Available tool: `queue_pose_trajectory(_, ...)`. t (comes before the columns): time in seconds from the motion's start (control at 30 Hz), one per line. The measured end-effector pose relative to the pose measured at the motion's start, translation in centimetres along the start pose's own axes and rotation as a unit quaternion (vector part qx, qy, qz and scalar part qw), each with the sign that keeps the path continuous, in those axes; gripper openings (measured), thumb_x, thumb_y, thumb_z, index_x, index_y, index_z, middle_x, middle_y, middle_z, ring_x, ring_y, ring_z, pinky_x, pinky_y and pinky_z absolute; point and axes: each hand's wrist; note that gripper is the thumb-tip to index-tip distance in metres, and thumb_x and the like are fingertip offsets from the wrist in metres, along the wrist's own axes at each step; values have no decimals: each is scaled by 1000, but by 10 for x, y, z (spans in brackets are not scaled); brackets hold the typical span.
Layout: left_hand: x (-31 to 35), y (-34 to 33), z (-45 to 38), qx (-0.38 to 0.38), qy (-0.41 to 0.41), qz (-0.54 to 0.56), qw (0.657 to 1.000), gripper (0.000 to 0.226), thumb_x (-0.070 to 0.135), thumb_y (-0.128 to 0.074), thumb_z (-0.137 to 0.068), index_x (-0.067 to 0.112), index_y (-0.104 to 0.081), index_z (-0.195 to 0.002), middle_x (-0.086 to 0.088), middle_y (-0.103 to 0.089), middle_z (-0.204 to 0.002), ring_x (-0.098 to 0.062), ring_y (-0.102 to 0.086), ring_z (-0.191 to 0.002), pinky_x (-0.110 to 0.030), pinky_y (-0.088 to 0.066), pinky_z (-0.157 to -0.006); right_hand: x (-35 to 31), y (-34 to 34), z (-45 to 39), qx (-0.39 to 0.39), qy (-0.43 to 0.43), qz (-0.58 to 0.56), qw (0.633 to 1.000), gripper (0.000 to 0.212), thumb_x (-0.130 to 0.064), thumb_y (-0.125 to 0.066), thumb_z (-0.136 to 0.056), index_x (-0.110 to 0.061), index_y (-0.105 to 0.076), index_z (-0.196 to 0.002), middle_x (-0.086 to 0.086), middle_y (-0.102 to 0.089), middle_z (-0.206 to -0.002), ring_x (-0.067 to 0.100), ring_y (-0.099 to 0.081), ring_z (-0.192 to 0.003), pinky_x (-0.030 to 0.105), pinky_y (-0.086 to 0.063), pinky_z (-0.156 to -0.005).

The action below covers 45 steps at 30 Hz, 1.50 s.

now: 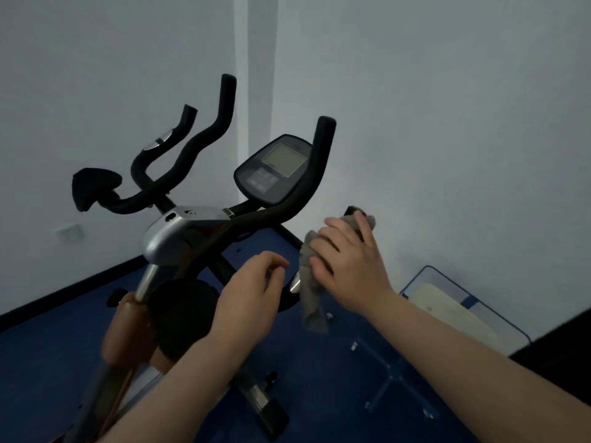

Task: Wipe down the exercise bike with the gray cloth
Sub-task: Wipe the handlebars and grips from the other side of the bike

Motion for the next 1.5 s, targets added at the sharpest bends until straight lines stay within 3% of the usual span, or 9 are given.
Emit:
queue_pose_trajectory(0.17, -4, -25, -15, 13, 4, -86, 996, 35, 40, -41, -102, 18, -63, -85, 3, -65, -74, -16, -60, -70, -41, -46, -65, 31, 3, -13, 25, 69, 13, 997, 29, -38, -54, -90, -13, -69, -92, 3, -67, -97, 24, -62, -106, 48, -27, -114)
queue_pose_trajectory(0.3, -6, -35, -10, 94, -144, -240, 956, 51, 12, -60, -95, 23, -31, -54, 4, -35, -39, -27, -44, -34, -30, -25, -44, 48, 1, -21, 75, 86, -104, 988, 17, -21, -63, -87, -7, -71, -92, 6, -66, -98, 26, -61, -101, 42, -42, -104)
queue_pose_trajectory(0.47, -3, -43, -11, 199, -132, -301, 923, 49, 28, -39, -93, 26, -28, -46, 1, -37, -31, -22, -37, -28, -23, -22, -50, 50, -6, -4, 103, -14, -309, 945, 29, 7, -57, -83, -1, -69, -108, 12, -53, -133, 26, -43, -131, 35, -36, -110)
queue_pose_trajectory(0.67, -15, -54, -13, 241, -133, -305, 912, 56, 25, -38, -93, 17, -40, -38, 1, -36, -32, -21, -36, -29, -23, -28, -48, 73, 21, -19, -99, -42, -471, 875, 48, -4, -45, -76, -17, -70, -114, -4, -49, -137, 10, -39, -134, 39, -33, -112)
queue_pose_trajectory(0.87, -18, -56, -13, 258, -143, -286, 912, 56, 24, -36, -94, 16, -42, -39, 1, -40, -33, -22, -39, -31, -26, -36, -51, 28, 31, -23, -112, -123, -94, 982, 66, -70, -31, -87, -24, -68, -117, 5, -43, -147, 22, -17, -147, 51, 6, -119)
queue_pose_trajectory(1.07, -22, -57, -13, 255, -150, -286, 912, 56, 23, -37, -95, 16, -42, -40, 2, -40, -34, -20, -38, -31, -25, -34, -56, -4, 7, -20, -30, -200, -65, 977, 49, -47, -46, -96, -8, -62, -122, 14, -44, -145, 33, -32, -139, 53, -33, -110)
queue_pose_trajectory(1.2, -22, -57, -13, 261, -147, -296, 907, 55, 23, -37, -94, 17, -40, -39, 2, -39, -34, -20, -39, -32, -24, -21, -58, 19, 5, -32, 9, -136, -127, 982, 22, -34, -64, -87, -11, -67, -84, 3, -60, -97, 22, -54, -94, 37, -53, -66)
queue_pose_trajectory(1.37, -18, -58, -12, 263, -144, -295, 907, 55, 22, -37, -93, 16, -42, -39, 2, -39, -34, -20, -39, -31, -22, -24, -57, 79, 19, -61, -185, -89, -451, 869, 17, -36, -75, -80, -20, -72, -77, -6, -70, -84, 11, -65, -83, 33, -52, -83)
queue_pose_trajectory(1.5, -16, -56, -12, 265, -130, -309, 904, 56, 23, -38, -92, 16, -43, -37, 3, -38, -32, -19, -39, -30, -22, -14, -57, 36, -6, -36, 62, -273, -572, 771, 12, -30, -69, -88, -23, -70, -78, -7, -69, -79, 4, -64, -76, 14, -47, -70)
Point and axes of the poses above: each hand's wrist, its own z-axis away from the middle knuckle, its own y-axis out of the back of the hand, x = y × z
